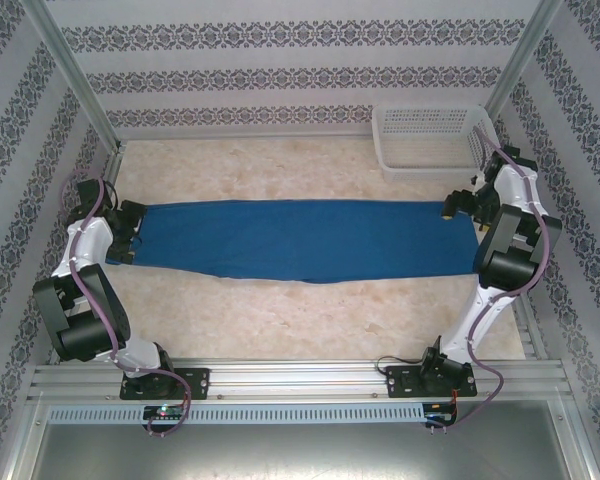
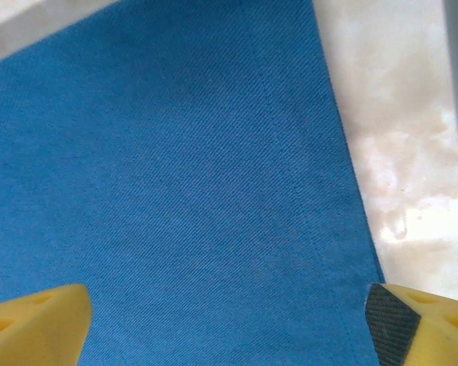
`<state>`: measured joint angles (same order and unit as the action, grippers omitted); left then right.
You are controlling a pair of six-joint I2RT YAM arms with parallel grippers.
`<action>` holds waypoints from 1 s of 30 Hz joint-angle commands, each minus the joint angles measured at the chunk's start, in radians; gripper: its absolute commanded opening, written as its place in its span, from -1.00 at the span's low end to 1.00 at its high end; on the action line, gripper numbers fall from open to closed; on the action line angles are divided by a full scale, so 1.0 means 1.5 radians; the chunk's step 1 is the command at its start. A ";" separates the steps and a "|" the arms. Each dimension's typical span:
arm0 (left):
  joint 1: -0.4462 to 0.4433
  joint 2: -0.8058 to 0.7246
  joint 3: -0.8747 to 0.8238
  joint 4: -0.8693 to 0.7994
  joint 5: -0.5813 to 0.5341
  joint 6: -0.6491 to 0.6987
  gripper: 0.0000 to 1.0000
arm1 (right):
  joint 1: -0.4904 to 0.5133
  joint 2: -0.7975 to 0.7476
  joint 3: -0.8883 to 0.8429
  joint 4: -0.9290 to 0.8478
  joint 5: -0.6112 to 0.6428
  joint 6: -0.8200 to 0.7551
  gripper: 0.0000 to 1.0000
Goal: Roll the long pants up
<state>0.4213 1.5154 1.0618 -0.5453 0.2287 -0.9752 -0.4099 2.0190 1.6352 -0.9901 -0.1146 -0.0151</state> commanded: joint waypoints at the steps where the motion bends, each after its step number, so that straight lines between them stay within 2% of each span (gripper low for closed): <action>1: 0.007 -0.019 0.025 -0.010 -0.001 0.004 1.00 | -0.003 0.018 -0.031 0.019 -0.011 -0.018 0.85; 9: 0.007 -0.017 0.043 -0.020 0.001 0.004 1.00 | -0.003 0.047 -0.077 0.047 -0.010 -0.010 0.82; 13: 0.007 -0.017 0.046 -0.028 0.000 0.011 1.00 | -0.003 0.046 -0.096 0.073 0.052 -0.004 0.82; 16: 0.008 -0.018 0.046 -0.034 -0.003 0.015 1.00 | -0.004 0.043 -0.112 0.092 0.066 -0.002 0.82; 30: 0.008 -0.010 0.037 -0.019 -0.002 0.000 1.00 | -0.024 0.068 0.028 0.001 0.065 0.000 0.81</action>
<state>0.4210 1.5139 1.1046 -0.5613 0.2287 -0.9730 -0.4370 2.0933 1.6310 -0.9405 -0.0490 -0.0227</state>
